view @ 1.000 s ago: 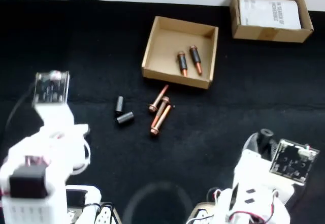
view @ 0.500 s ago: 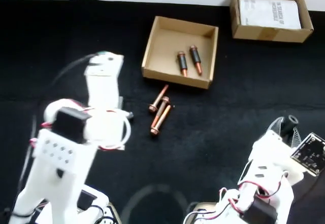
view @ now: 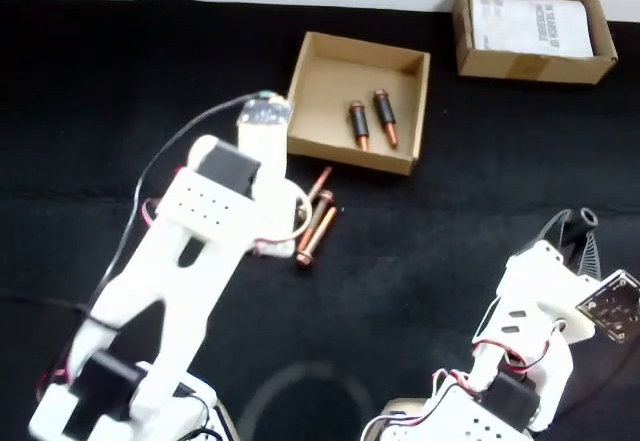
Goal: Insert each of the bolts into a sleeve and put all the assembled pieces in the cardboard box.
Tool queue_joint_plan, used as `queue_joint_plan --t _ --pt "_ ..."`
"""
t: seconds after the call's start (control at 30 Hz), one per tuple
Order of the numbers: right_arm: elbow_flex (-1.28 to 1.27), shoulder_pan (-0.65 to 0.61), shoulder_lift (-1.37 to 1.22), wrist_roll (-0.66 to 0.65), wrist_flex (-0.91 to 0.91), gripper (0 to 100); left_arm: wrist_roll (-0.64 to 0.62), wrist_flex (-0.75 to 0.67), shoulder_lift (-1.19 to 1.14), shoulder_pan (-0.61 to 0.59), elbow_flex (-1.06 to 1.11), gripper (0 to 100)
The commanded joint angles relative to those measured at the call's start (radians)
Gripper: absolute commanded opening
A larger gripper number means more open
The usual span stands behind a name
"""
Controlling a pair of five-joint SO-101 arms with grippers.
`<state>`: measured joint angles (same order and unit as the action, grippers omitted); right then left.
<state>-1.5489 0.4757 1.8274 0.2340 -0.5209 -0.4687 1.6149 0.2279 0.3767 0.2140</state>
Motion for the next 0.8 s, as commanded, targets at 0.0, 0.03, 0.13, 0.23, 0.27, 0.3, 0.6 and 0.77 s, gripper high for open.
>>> queue_joint_plan --t 0.0,0.03,0.13,0.23,0.27,0.3,0.6,0.77 --pt "-0.048 0.025 0.008 -0.032 0.133 0.7 -0.069 -0.029 -0.085 0.015 -0.124 1" --pt "-0.068 0.025 0.008 -0.058 0.160 0.7 -0.086 -0.032 -0.119 0.015 -0.154 1" --pt "-0.131 0.025 0.008 -0.103 0.242 0.7 -0.135 -0.025 -0.223 0.013 -0.242 1" --pt "-0.180 0.025 0.008 -0.130 0.303 0.7 -0.173 -0.023 -0.311 0.013 -0.302 1" --pt "-0.193 0.025 0.008 -0.133 0.318 0.7 -0.193 -0.023 -0.337 0.013 -0.315 1" --pt "-0.202 0.024 0.008 -0.137 0.332 0.7 -0.213 -0.023 -0.364 0.013 -0.328 1" --pt "-0.226 0.018 0.008 -0.137 0.352 0.7 -0.371 -0.031 -0.704 0.015 -0.593 1" --pt "-0.226 0.022 0.008 -0.137 0.352 0.7 -0.399 -0.026 -0.940 0.015 -0.848 1"
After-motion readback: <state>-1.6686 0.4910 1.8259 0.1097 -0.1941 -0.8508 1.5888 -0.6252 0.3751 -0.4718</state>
